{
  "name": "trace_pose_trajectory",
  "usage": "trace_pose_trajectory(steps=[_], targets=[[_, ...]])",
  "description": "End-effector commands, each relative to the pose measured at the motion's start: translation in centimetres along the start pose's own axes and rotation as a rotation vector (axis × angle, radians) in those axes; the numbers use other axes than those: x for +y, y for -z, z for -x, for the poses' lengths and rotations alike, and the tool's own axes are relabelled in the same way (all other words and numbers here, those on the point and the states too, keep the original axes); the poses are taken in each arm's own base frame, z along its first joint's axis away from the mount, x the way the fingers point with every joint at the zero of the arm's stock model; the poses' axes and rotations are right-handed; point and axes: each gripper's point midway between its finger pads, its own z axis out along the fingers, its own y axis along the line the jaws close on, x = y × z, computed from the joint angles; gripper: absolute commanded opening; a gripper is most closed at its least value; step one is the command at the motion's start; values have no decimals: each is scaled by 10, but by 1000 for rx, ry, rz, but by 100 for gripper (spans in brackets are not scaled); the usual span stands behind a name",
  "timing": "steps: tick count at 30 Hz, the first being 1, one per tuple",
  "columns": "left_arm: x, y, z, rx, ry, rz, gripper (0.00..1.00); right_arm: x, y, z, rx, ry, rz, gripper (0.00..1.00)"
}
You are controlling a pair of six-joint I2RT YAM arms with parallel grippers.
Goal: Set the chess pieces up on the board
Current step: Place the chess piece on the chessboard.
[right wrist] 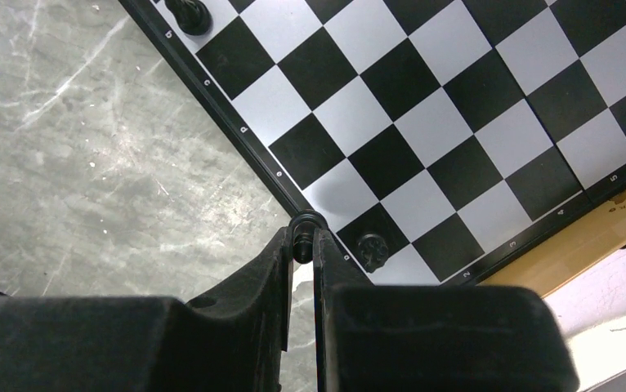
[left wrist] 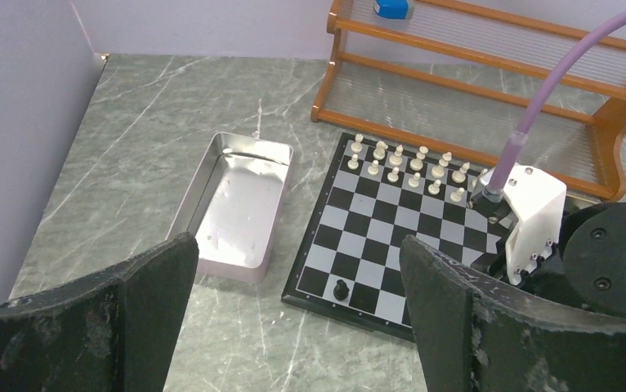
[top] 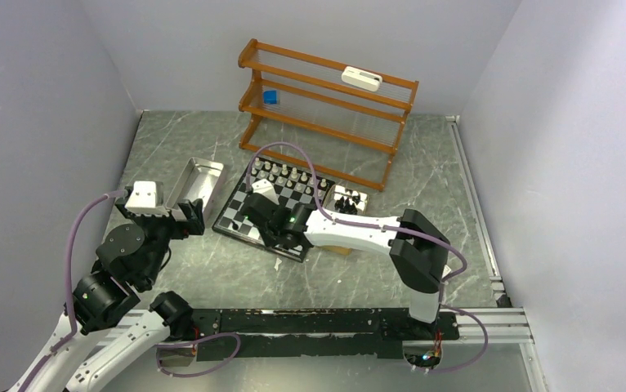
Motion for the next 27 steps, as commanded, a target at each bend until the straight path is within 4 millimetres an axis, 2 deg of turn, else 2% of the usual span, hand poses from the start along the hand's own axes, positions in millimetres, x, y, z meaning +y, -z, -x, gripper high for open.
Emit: trace_pose_trajectory(steps=[1,12,27], targets=[[3,1,8,-24,15,16,97,-3,-5,6,-22,9,-46,13],[4,2,9,-33,19,17,97,-5,-20,-1,-12,7,-62,13],[3,2,8,-31,19,12,97,-12,-25,-10,20,-5,-69,13]])
